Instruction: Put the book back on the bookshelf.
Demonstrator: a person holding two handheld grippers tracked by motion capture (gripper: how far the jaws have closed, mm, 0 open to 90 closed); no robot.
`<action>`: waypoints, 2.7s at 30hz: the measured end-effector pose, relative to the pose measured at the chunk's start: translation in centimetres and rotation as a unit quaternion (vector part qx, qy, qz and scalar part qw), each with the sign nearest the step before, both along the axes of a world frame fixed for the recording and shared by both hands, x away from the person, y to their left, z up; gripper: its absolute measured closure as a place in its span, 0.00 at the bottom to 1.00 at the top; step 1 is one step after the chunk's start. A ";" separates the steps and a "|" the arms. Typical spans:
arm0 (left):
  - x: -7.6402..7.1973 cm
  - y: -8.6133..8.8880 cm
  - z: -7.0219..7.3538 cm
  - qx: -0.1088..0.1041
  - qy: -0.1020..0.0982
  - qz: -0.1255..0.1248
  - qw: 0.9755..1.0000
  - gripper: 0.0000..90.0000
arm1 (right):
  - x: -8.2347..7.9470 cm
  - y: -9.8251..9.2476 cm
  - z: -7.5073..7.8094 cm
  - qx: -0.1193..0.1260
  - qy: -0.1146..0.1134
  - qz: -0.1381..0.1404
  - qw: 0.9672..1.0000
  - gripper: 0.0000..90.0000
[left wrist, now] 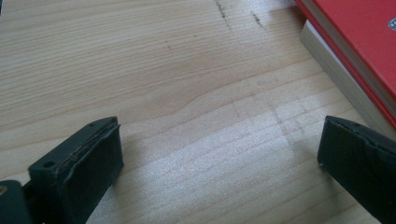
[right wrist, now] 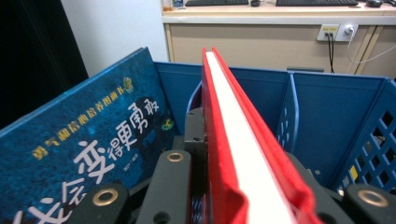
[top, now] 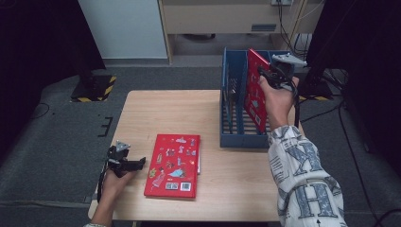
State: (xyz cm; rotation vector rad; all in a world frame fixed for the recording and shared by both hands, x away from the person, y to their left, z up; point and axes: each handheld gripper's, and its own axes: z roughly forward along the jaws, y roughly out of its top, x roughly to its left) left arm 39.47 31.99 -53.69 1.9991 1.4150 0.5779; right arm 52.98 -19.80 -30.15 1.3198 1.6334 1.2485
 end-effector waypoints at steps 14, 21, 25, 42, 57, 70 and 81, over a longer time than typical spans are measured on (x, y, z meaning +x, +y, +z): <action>0.0 0.0 0.0 0.002 0.001 -0.002 1.000 0.00 | 1.6 0.8 -2.1 -0.008 0.003 -0.018 1.000 0.87; 0.0 0.0 0.0 0.002 0.002 -0.002 1.000 0.00 | 2.0 1.1 -3.2 -0.003 -0.002 -0.024 1.000 0.88; 0.0 0.0 0.0 0.002 0.002 -0.002 1.000 0.00 | 2.1 1.1 -4.2 0.000 0.005 -0.028 1.000 0.88; 0.0 0.0 0.0 0.003 0.002 -0.002 1.000 0.00 | 2.2 1.0 -6.0 0.004 0.007 -0.028 1.000 0.87; 0.0 0.0 0.0 0.003 0.002 -0.001 1.000 0.00 | 0.3 1.0 -5.9 -0.019 0.050 -0.014 0.998 0.86; 0.0 0.0 0.0 0.003 0.001 0.000 1.000 0.00 | -0.3 1.3 -6.0 -0.019 0.051 -0.013 0.998 0.84; 0.0 0.0 0.0 0.003 0.002 0.001 1.000 0.00 | -0.4 0.9 -5.0 -0.014 0.051 -0.003 0.999 0.82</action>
